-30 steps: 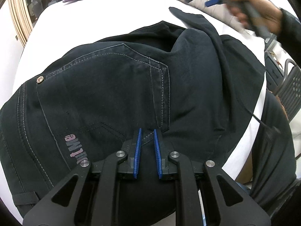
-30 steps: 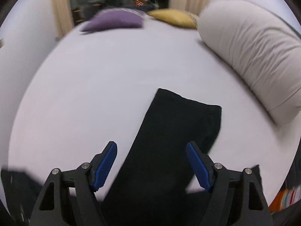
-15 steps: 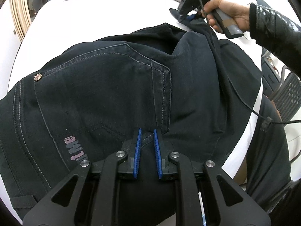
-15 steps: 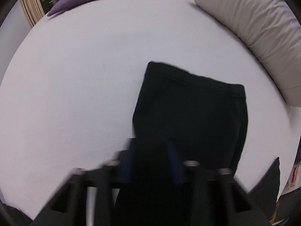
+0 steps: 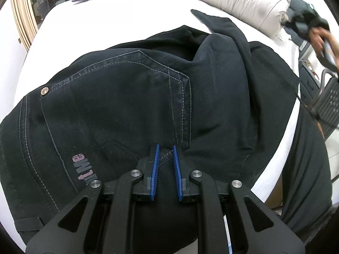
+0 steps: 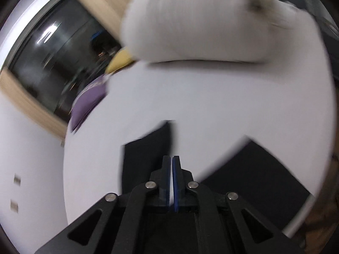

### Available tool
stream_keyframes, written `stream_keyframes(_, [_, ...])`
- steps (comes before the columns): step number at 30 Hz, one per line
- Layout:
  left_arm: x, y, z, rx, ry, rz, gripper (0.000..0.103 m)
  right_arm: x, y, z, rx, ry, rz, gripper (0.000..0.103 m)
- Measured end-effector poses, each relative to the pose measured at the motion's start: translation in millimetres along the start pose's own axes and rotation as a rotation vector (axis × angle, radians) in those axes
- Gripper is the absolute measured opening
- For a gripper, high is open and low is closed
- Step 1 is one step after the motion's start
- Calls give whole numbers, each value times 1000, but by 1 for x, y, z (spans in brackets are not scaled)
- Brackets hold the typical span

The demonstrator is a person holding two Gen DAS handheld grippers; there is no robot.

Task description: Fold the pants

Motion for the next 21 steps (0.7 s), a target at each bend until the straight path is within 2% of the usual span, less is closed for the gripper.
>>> stream_keyframes(1, [1,-3,0,10,4,-7,13,-9,-4,-1,-14,31,16,4])
stream_keyframes(3, [3,-7,-1,26,13,-17,13,-26,11,-7,-78,65,82,21])
stream_keyframes(5, [4,-11,-1,38,18,-17,13,-37,47,-21,-34,73,181,76])
stream_keyframes(6, [5,-13,-1,42,18,-11,13,-43,71,-28,-21,67,243,81])
stream_keyframes(9, [5,-15,-1,43,13,12,13,-60,140,-62,-45,95,444,82])
stream_keyframes(12, [4,-15,-2,33,5,23,13,-65,180,-104,-92,146,503,76])
stream_keyframes(14, [3,-13,-2,17,0,34,13,-69,197,-135,-153,174,536,75])
stream_keyframes(16, [3,-10,-1,-1,-5,52,13,-76,207,-160,-233,193,549,73])
stream_keyframes(18, [2,-7,-2,-16,-9,63,13,-75,200,-192,-298,250,508,73])
stream_keyframes(19, [2,-5,-2,-24,-11,69,13,-67,190,-210,-313,279,487,73])
stream_keyframes(21, [2,-3,-2,-41,-13,78,13,-71,183,-231,-332,320,454,68])
Point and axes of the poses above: each gripper's, at about its wrist camera, not at the fingertips, and z roughly against the way its jaws point, y to its left, x to its top, the point moved 5 cm from there along -z, roughly the way its jaws point, and after that the axes turned 4 degrees about -z, right-handed, at the moved point
